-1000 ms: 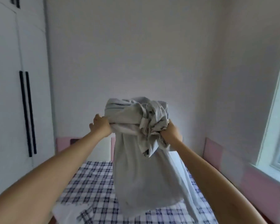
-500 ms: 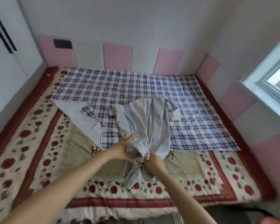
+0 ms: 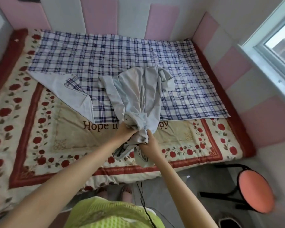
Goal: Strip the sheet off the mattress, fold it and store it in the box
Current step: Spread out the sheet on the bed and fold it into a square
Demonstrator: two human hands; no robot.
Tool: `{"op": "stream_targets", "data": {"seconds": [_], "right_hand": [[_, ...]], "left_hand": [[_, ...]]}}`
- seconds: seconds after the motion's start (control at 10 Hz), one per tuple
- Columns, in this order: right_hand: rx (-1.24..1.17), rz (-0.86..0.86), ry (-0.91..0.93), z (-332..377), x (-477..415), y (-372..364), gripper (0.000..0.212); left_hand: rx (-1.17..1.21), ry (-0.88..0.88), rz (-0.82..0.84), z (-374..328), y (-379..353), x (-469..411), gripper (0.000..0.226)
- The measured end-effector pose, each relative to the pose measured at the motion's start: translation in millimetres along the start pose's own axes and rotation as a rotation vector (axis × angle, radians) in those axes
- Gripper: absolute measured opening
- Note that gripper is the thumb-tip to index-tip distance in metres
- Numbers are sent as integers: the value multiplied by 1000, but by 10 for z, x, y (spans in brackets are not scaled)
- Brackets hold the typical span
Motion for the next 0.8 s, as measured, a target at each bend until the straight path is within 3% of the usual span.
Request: {"op": "stream_targets", "data": {"seconds": [0.1, 0.2, 0.3, 0.4, 0.5, 0.6, 0.7, 0.8], "right_hand": [[-165, 65, -14, -8, 71, -32, 73], [-203, 86, -5, -81, 189, 102, 64], [-414, -62, -178, -465, 242, 526, 42], [-852, -299, -348, -946, 277, 909, 43], [-1013, -355, -312, -932, 322, 1051, 49], [-874, -364, -228, -764, 429, 1079, 26], [-343, -228, -302, -900, 268, 899, 27], [338, 98, -503, -1392, 79, 433, 39]], "left_hand": [[246, 74, -109, -75, 86, -4, 36], [563, 88, -303, -93, 408, -128, 29], [611, 138, -462, 84, 915, -303, 15], [583, 193, -512, 252, 1194, -428, 47], [520, 177, -532, 321, 1250, -406, 56], [438, 85, -496, 369, 1244, -236, 44], [207, -17, -255, 445, 1174, -112, 34], [-100, 41, 47, 801, 949, -5, 25]]}}
Point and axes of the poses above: each hand's wrist, its own x-axis away from the middle knuckle, its own y-axis out of the back of the hand, z = x × y, the point moved 9 cm from there along -x, towards the middle knuckle, and after that the axes turned 14 degrees about -y, right-handed, at the moved point
